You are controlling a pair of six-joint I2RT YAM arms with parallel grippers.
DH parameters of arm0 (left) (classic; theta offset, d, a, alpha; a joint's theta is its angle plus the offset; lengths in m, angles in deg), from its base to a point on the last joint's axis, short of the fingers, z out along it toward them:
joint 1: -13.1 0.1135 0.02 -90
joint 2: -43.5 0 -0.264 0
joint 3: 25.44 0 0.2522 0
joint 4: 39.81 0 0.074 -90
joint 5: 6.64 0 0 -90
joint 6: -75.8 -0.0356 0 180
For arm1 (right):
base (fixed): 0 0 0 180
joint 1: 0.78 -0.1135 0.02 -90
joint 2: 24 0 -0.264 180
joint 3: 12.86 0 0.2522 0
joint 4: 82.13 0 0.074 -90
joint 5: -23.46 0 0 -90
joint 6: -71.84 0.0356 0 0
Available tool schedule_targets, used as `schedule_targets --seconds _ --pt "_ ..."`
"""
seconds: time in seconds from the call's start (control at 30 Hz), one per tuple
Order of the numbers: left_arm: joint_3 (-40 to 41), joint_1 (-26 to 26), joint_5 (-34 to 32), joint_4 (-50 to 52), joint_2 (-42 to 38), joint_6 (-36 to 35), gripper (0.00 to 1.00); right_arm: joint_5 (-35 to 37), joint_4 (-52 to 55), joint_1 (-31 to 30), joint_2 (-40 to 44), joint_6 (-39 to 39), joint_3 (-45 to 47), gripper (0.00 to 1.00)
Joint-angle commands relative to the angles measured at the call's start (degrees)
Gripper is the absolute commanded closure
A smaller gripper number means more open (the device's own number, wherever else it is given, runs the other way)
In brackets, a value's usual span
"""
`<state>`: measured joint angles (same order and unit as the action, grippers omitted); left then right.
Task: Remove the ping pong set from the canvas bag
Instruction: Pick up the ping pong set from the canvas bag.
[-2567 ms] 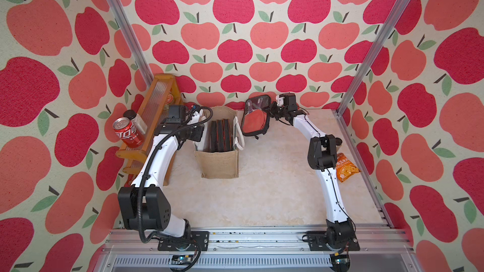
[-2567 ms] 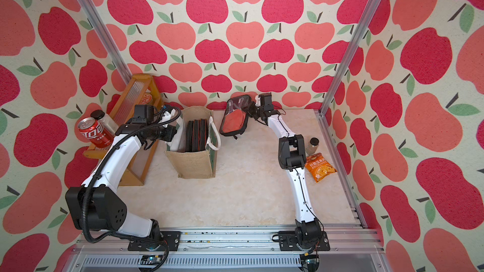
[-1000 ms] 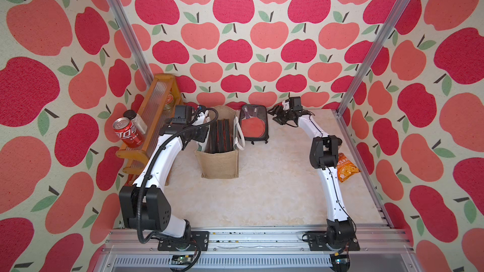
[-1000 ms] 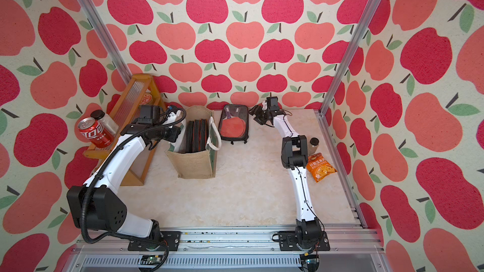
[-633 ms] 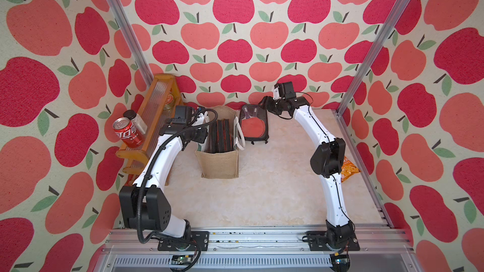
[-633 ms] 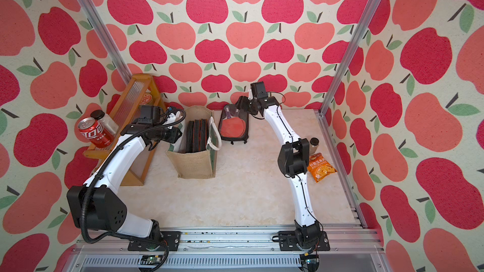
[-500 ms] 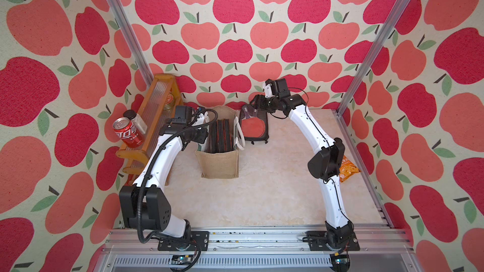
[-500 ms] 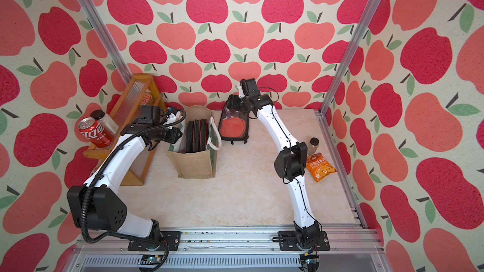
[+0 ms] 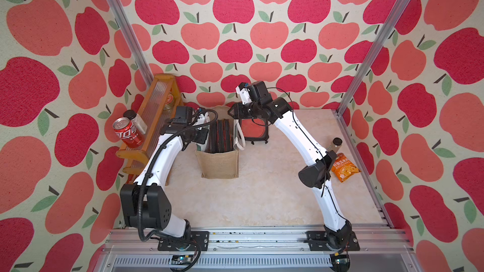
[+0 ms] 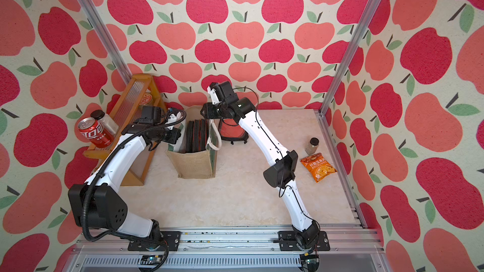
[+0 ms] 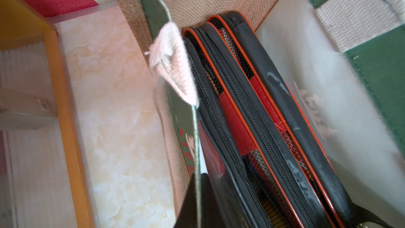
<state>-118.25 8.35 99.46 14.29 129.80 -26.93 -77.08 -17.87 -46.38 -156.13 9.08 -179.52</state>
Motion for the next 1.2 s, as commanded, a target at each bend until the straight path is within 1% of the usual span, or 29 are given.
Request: schedule_targets --seconds 0.0,0.23,0.37,0.57,0.77,0.9,1.07,1.17 --pt "-1.39 0.1 0.61 0.57 -0.93 1.59 1.0 -1.31 1.2 -2.08 1.23 0.53 -2.13 0.5" --pt "-3.23 -0.38 0.42 0.26 -0.53 3.15 1.0 -1.72 2.78 -5.22 -1.67 1.92 -3.48 0.5" --pt "-4.44 -1.2 0.41 0.77 -0.26 3.41 1.0 -0.26 5.3 -6.15 -3.37 2.07 -3.7 0.5" --pt "-4.96 -1.4 0.6 1.06 -0.24 3.85 1.0 4.68 9.71 -6.12 -5.11 0.29 -3.63 0.5" --pt "-5.16 -1.44 1.44 1.54 -0.6 4.38 1.0 5.99 10.85 -5.68 -7.36 -0.11 -3.46 0.5" --pt "-5.11 -1.88 0.45 1.15 -0.35 4.02 1.0 5.75 9.81 -5.04 -9.12 0.78 -3.46 0.51" --pt "-4.5 -2.2 0.46 0.88 -0.43 3.92 1.0 9.86 10.1 -3.85 -9.88 1.15 -3.46 0.53" --pt "-4.21 -2.19 0.26 0.81 -0.58 3.84 1.0 11.01 11.47 -2.89 -10.32 0.88 -3.46 0.54"
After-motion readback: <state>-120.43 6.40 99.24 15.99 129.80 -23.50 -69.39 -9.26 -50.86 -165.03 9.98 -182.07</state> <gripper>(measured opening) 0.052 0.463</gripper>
